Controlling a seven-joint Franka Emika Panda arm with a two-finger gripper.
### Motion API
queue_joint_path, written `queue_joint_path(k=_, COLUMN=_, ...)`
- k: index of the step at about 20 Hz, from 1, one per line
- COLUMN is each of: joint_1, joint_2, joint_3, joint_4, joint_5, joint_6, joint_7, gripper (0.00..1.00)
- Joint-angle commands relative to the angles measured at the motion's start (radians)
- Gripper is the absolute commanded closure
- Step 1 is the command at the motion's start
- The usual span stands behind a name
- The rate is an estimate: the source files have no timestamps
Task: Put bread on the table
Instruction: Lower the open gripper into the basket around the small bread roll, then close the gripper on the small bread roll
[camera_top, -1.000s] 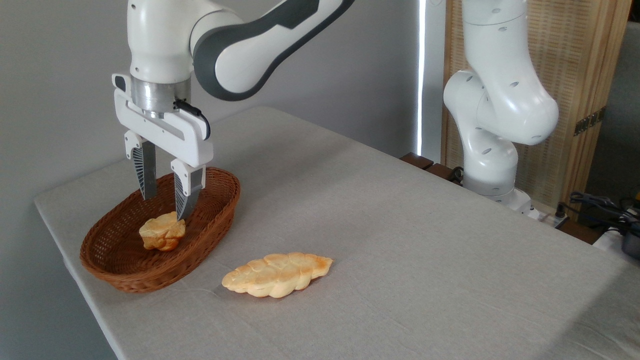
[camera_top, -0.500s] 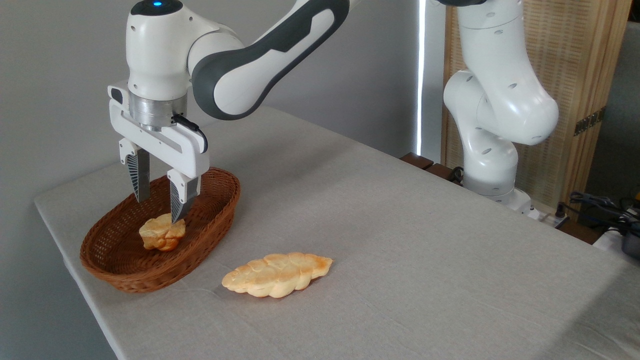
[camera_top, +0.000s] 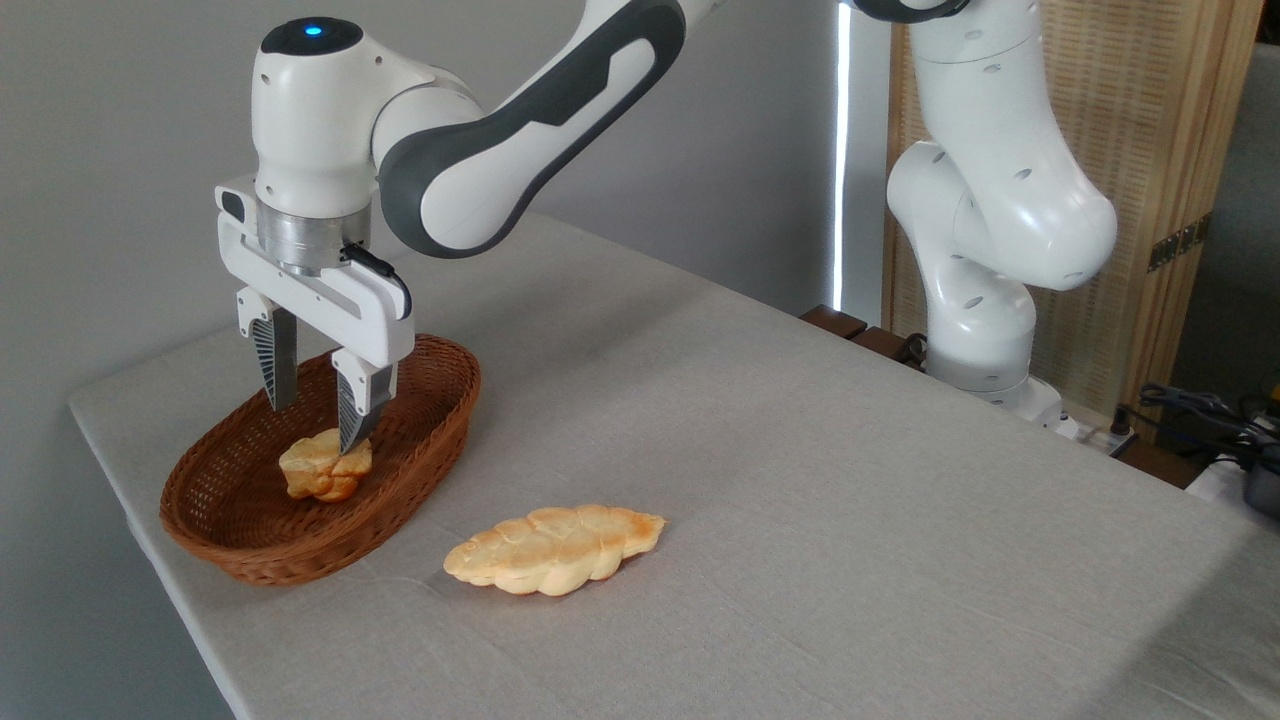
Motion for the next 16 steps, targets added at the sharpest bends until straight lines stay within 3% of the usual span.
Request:
queue_joint_path(k=1, joint_1=0.002, joint_2=0.016, joint_3=-0.005, joint_4=0.002, joint_5=0.045, joint_6=0.015, joint_7=-0.008, gripper=0.00)
queue_joint_path(k=5, joint_1=0.002, joint_2=0.040, joint_3=-0.005, joint_4=0.000, joint_5=0.128, joint_6=0.006, joint_7=-0.014, gripper=0.00)
queue_joint_path(k=13, joint_1=0.001, joint_2=0.054, joint_3=-0.005, joint_4=0.002, joint_5=0.174, joint_6=-0.003, joint_7=-0.015, gripper=0.00)
queue_joint_path(k=14, joint_1=0.001, joint_2=0.054, joint_3=-0.005, joint_4=0.000, joint_5=0.180, joint_6=-0.008, joint_7=-0.012, gripper=0.02)
queue_joint_path(k=16, joint_1=0.001, joint_2=0.054, joint_3=-0.005, joint_4=0.002, joint_5=0.208, joint_6=-0.029, joint_7=-0.009, gripper=0.17)
